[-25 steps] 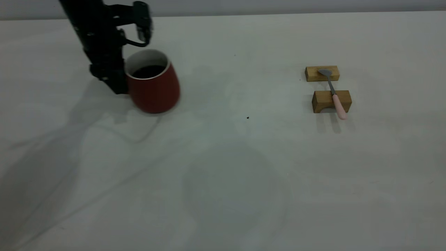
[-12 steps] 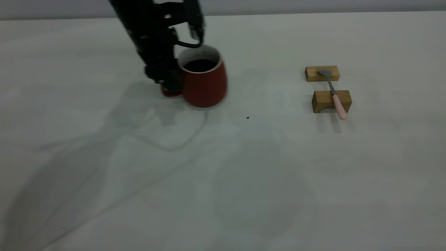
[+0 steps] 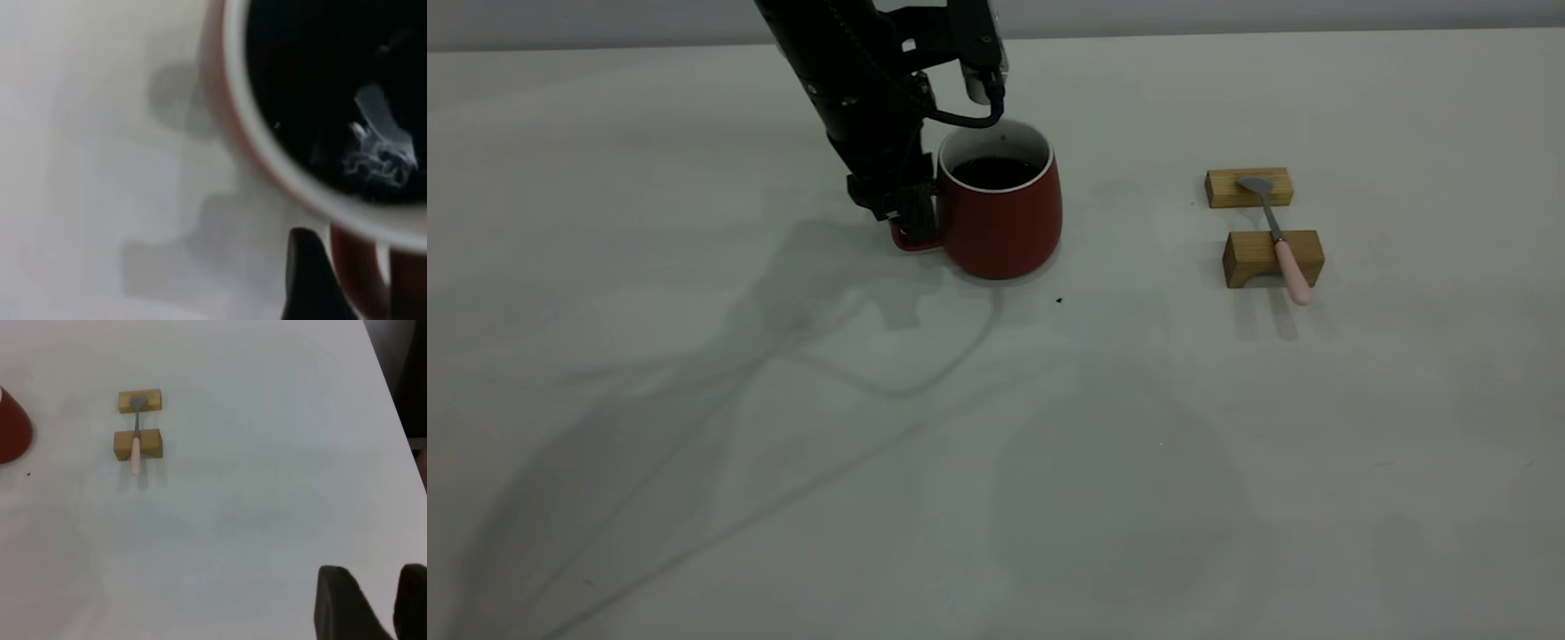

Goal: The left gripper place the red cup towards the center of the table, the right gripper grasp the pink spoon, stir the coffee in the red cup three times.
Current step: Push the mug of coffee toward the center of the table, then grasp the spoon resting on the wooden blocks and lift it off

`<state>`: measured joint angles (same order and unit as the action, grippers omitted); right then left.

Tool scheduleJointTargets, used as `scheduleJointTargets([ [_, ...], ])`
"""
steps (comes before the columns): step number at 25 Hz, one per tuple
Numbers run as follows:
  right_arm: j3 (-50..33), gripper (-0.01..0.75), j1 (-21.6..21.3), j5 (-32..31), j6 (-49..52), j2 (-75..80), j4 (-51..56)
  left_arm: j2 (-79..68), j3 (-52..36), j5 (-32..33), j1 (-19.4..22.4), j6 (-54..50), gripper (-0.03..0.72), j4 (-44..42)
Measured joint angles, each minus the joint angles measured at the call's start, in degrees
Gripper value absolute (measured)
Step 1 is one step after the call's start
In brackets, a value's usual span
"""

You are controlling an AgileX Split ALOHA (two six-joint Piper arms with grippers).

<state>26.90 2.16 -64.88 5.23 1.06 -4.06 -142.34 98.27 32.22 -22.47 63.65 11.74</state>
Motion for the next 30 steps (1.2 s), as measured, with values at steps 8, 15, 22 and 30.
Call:
scheduleJointTargets([
  [8,0.0,0.236,0.0,0.0,0.0,0.0,0.0,6.0,0.0,3.5,1.0,-9.6,0.478,-8.6],
  [15,0.0,0.236,0.0,0.0,0.0,0.0,0.0,17.9,0.0,13.0,1.0,-13.0,0.478,-9.4],
  [22,0.0,0.238,0.0,0.0,0.0,0.0,0.0,36.2,0.0,27.2,1.0,-34.8,0.478,-16.0],
  [30,0.0,0.238,0.0,0.0,0.0,0.0,0.0,53.5,-1.3,34.7,1.0,-61.1,0.478,-23.5],
])
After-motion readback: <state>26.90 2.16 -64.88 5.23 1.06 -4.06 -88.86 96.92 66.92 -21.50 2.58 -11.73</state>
